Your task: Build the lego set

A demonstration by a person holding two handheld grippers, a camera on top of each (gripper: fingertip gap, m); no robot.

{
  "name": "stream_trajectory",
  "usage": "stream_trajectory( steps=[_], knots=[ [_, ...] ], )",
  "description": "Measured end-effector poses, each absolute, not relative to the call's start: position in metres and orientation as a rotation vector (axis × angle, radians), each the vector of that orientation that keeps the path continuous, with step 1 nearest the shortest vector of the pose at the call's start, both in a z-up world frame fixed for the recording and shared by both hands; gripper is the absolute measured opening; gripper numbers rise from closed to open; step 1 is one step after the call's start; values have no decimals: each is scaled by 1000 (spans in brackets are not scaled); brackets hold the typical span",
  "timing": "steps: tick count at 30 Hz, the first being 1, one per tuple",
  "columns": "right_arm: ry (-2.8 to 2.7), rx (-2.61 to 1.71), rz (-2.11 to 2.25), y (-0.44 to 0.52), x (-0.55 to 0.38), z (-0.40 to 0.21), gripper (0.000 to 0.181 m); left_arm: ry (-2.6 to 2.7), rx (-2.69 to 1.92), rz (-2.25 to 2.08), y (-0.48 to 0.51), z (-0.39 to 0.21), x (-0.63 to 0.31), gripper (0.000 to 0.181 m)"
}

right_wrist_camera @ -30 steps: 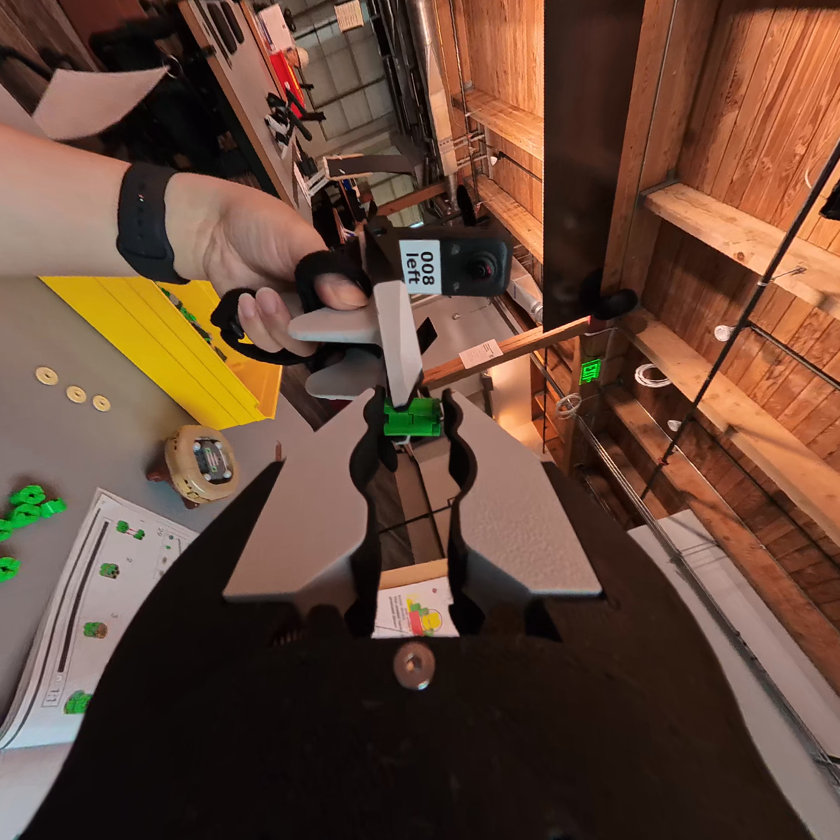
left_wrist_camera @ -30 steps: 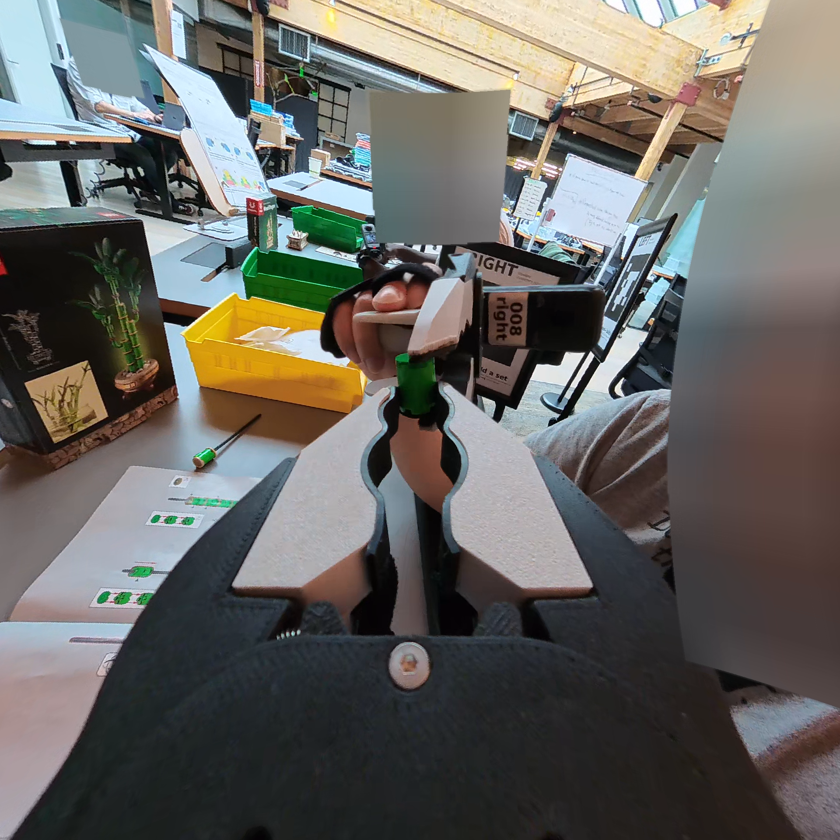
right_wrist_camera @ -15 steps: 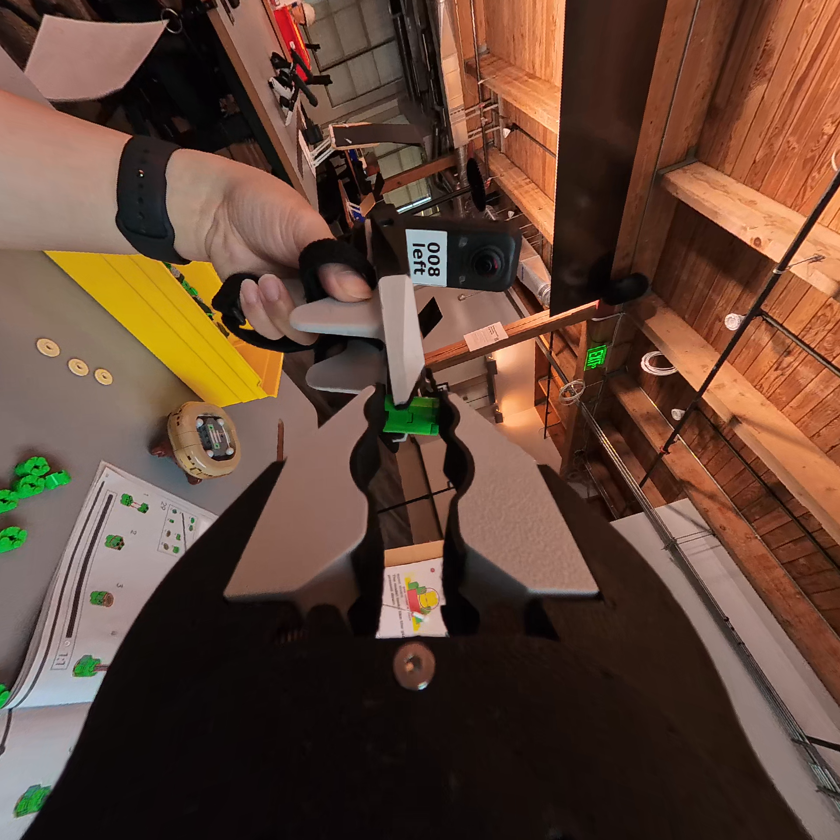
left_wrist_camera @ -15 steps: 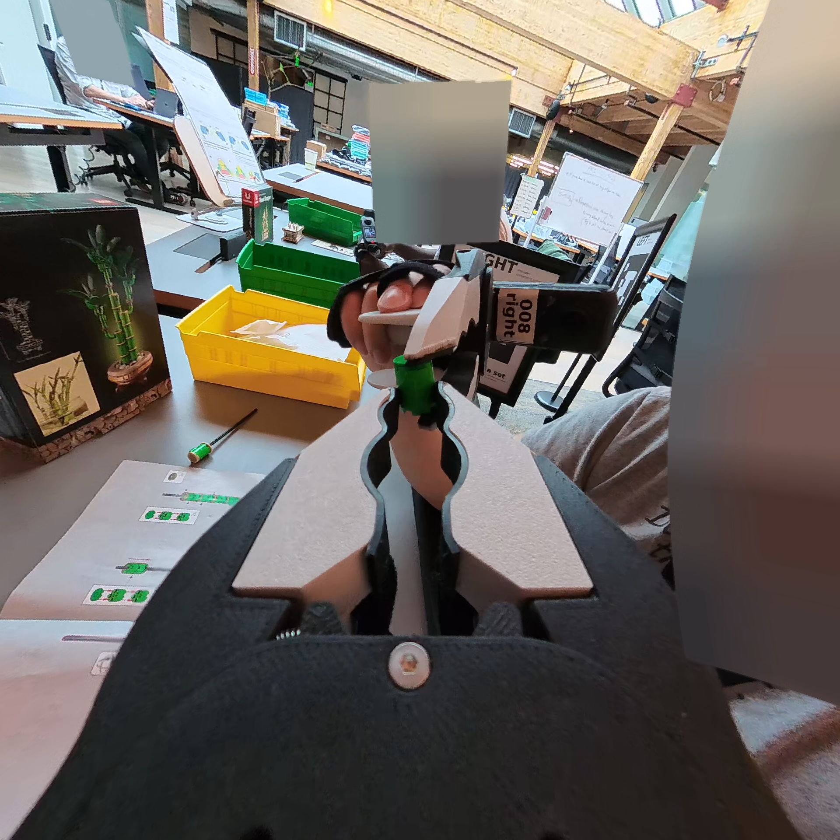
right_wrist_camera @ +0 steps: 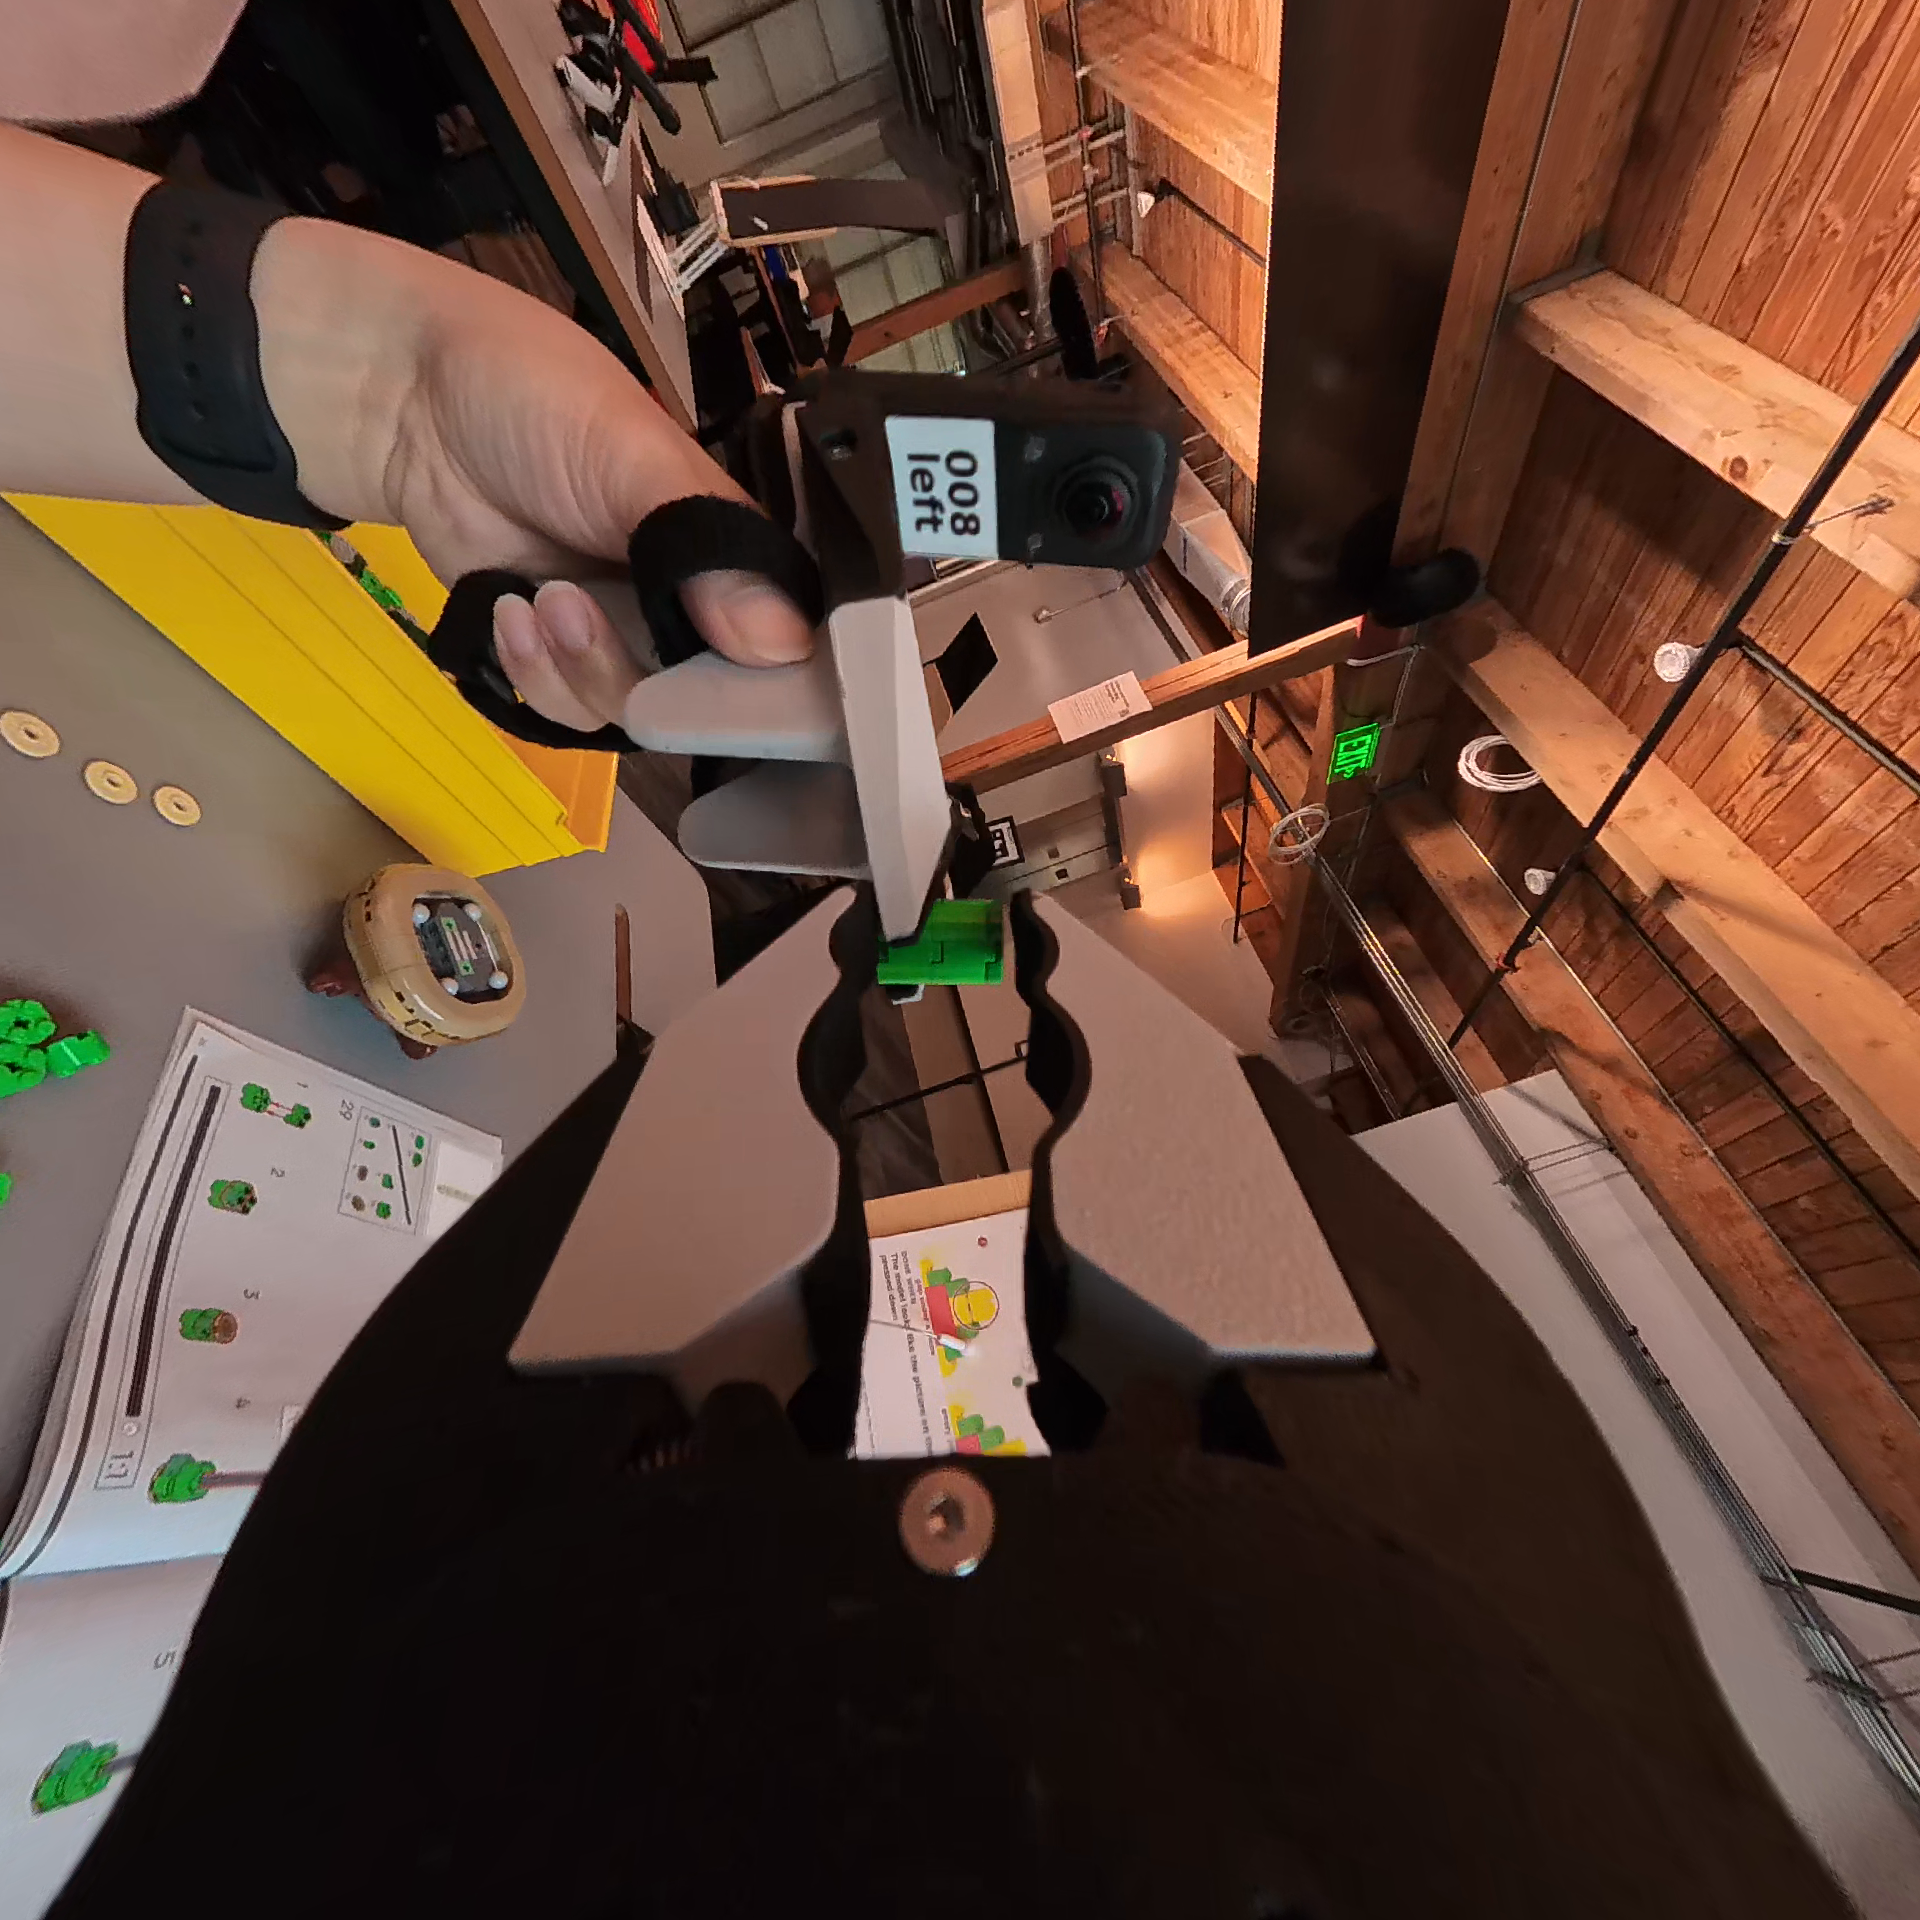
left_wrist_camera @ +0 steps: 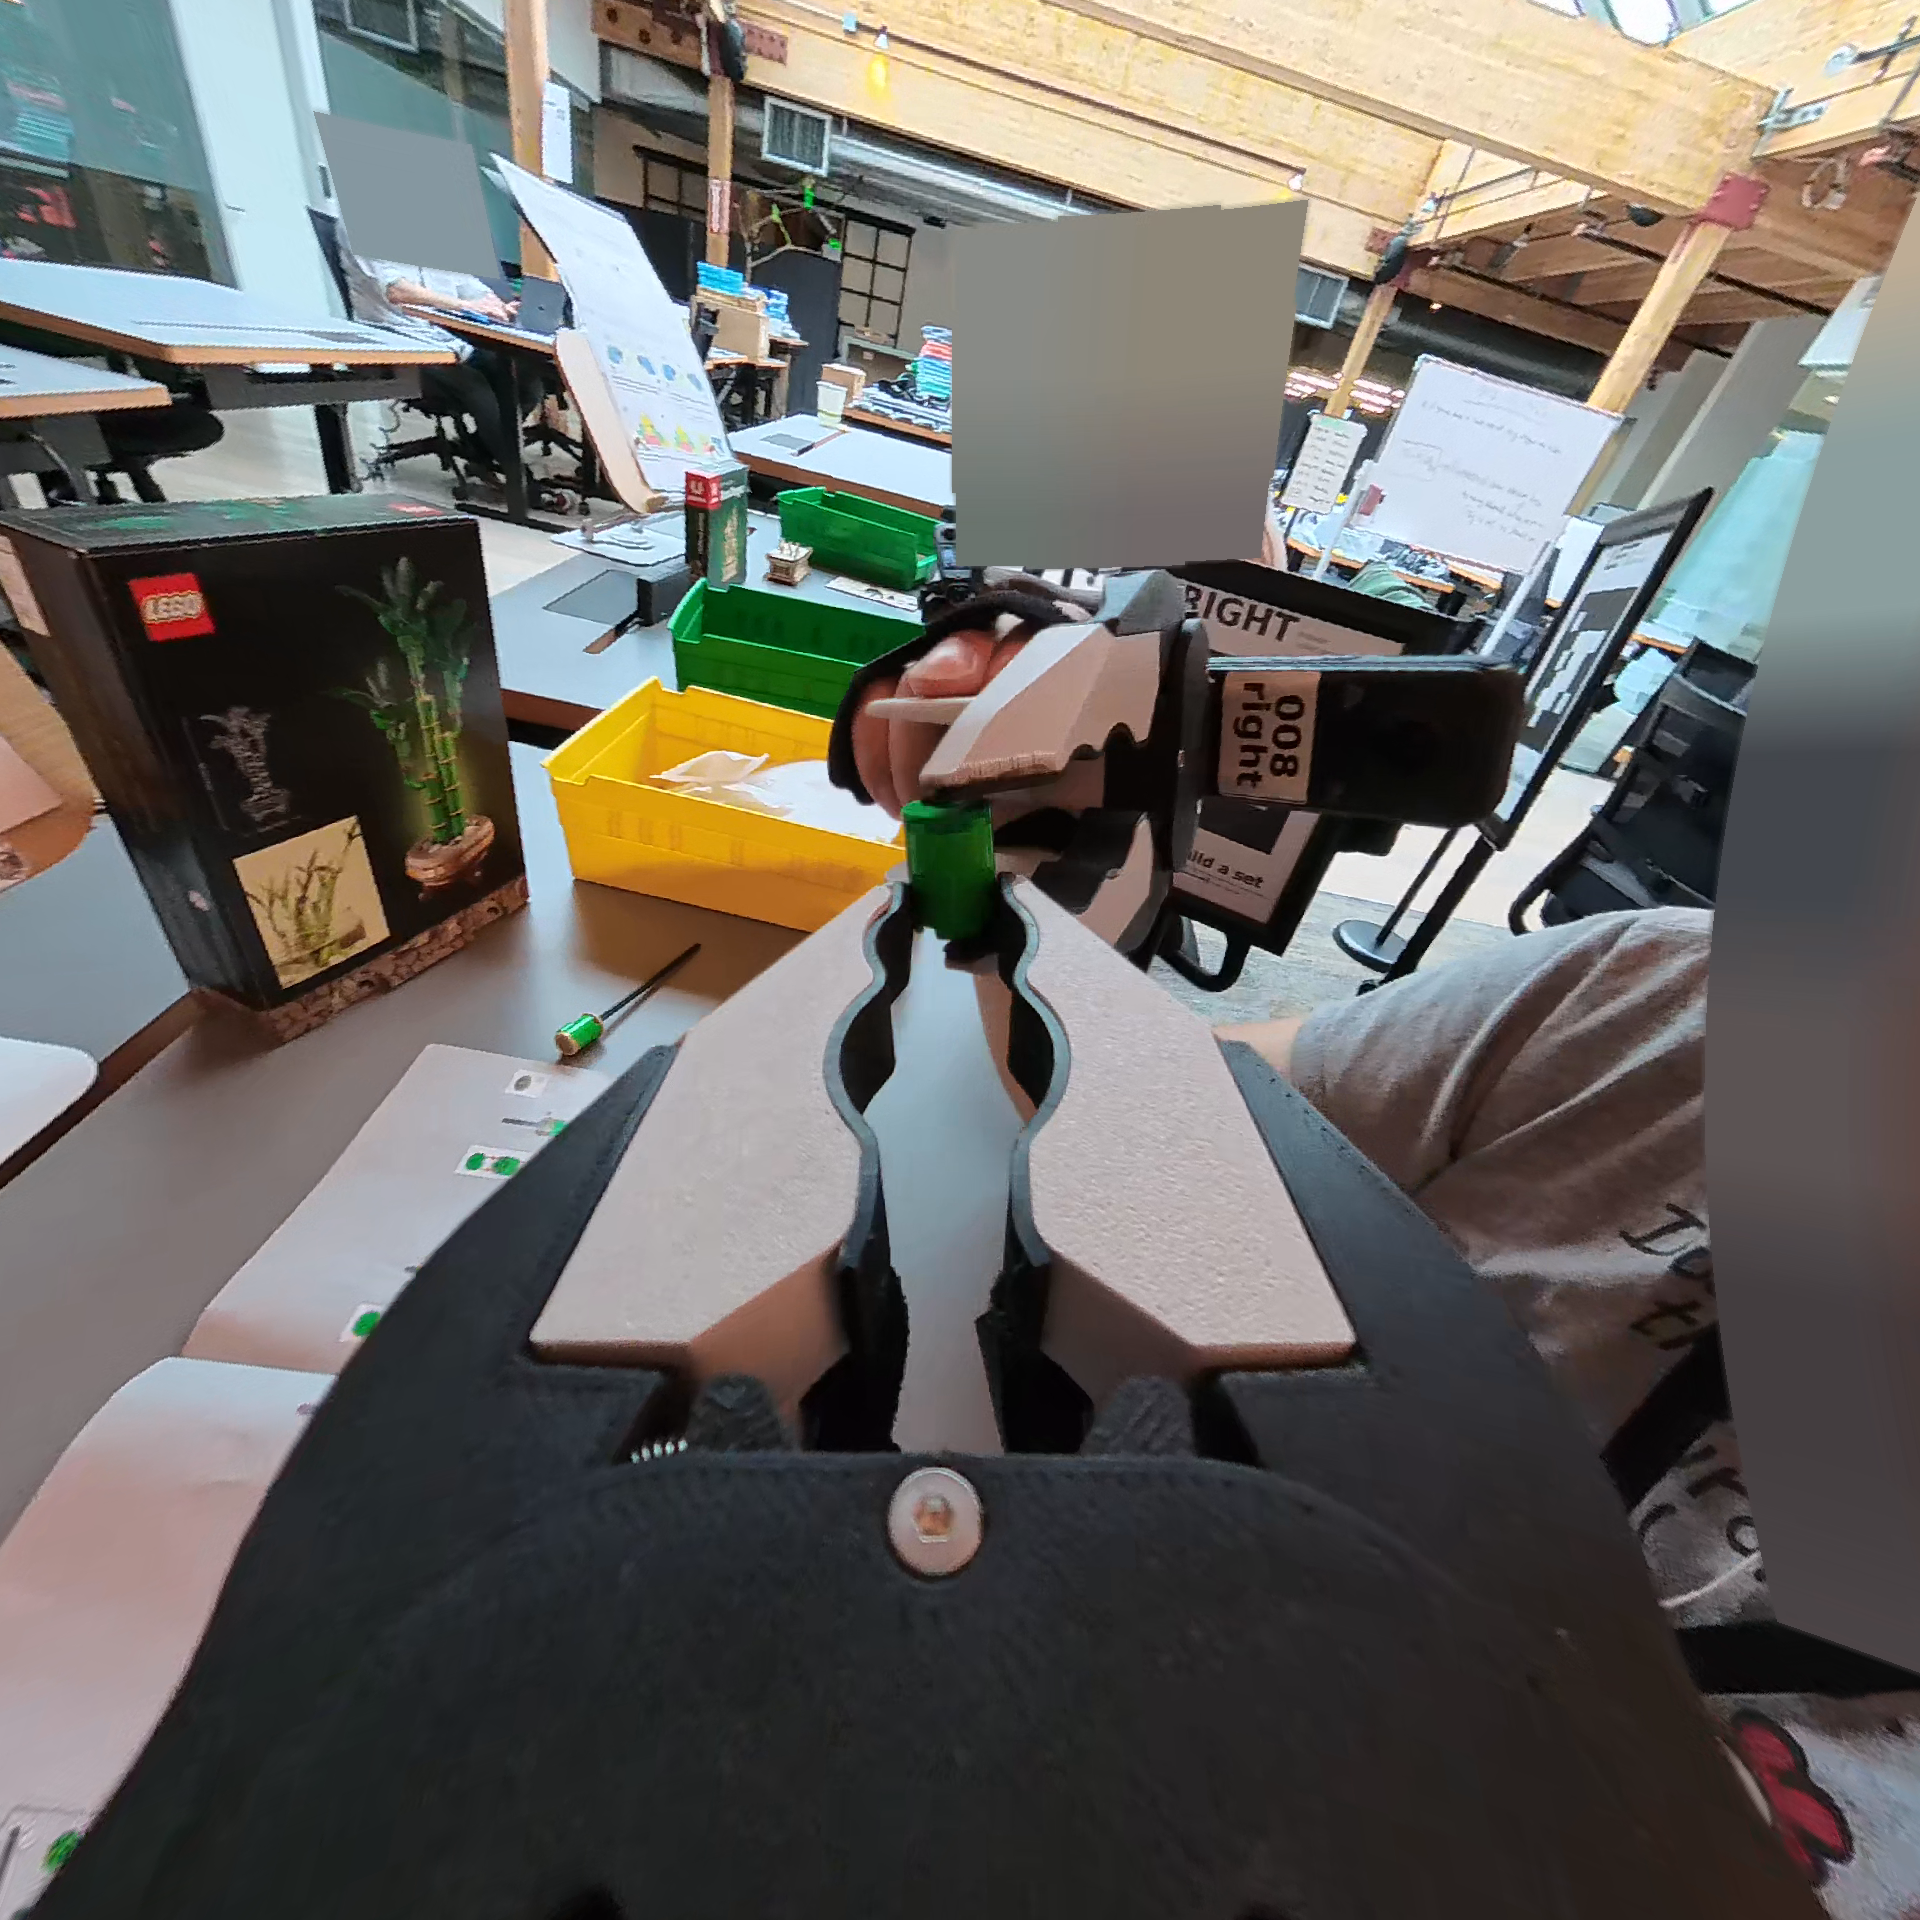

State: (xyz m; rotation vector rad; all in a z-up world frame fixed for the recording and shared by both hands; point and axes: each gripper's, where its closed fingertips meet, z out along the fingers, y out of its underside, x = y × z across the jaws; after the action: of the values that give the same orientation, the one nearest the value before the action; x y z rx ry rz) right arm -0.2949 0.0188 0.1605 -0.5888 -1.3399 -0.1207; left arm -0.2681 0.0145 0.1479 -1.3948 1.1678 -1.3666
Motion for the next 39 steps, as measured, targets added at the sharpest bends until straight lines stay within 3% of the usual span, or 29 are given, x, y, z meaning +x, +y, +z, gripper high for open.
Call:
stream_trajectory(
  steps=[39],
  knots=[
    [-1376, -565, -66, 14, -292, 157, 25, 1253, -1347, -1317, 8, 145, -266, 14]
  ],
)
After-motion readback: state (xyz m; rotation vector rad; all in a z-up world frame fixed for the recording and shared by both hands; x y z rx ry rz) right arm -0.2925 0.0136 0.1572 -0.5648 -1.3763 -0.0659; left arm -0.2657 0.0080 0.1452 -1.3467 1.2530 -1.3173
